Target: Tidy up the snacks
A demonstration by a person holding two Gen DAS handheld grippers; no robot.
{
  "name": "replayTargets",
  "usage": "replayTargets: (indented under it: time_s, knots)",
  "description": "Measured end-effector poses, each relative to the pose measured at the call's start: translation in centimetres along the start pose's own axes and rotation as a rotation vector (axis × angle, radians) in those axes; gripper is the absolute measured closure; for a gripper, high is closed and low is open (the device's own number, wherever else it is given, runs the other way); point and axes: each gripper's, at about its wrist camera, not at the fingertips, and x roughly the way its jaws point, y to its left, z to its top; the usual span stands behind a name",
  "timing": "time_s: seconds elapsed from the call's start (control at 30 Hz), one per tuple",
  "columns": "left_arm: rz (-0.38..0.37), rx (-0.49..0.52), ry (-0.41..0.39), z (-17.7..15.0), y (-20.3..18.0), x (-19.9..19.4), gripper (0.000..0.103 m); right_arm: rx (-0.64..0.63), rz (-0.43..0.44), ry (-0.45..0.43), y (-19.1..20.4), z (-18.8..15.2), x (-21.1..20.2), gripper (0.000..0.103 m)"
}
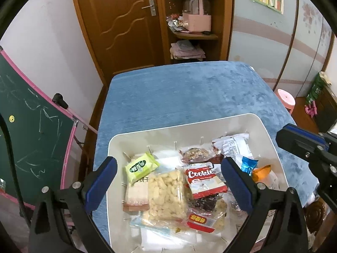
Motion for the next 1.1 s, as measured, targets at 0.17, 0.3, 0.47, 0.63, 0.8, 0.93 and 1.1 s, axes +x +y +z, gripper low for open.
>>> replayTargets:
  time_s: [0.17,0.3,0.47,0.63,0.8,0.93,1.1]
  knots:
    - [-0.011,0.000,-0.008,-0.2,-0.7,-0.9,0.004,0.007,-0.027,-0.018,-0.6,-0.2,-1.0,0.080]
    - [-0.032,-0.014,-0.003,-0.3,-1.3,-2.0,0.004,0.009,-0.045,-0.037,-1.0,-0.4,-2.4,0.073]
    - [-0.081,-0.029,-0.001,-0.6,-2.5,-3.6,0.004,-0.002,-0.071,-0.067,-1.8,-0.7,-4.9,0.065]
    - [-0.068,-0.035,-0.021,-1.1,-3.9,-5.3,0.004,0.008,-0.099,-0.097,-2.8,-1.2,-7.1,0.048]
    - [-0.050,-0.043,-0.034,-1.2,-4.8,-6.8,0.004,0.031,-0.094,-0.102,-3.8,-1.4,-8.4,0.048]
    - [-0.025,-0.047,-0.073,-0.8,-5.2,-8.0,0.004,0.027,-0.096,-0.125,-4.0,-1.4,-9.6,0.039]
    - [-0.012,-0.074,-0.112,-0.2,-5.3,-9.1,0.003,0.038,-0.103,-0.160,-4.4,-1.3,-10.7,0.034]
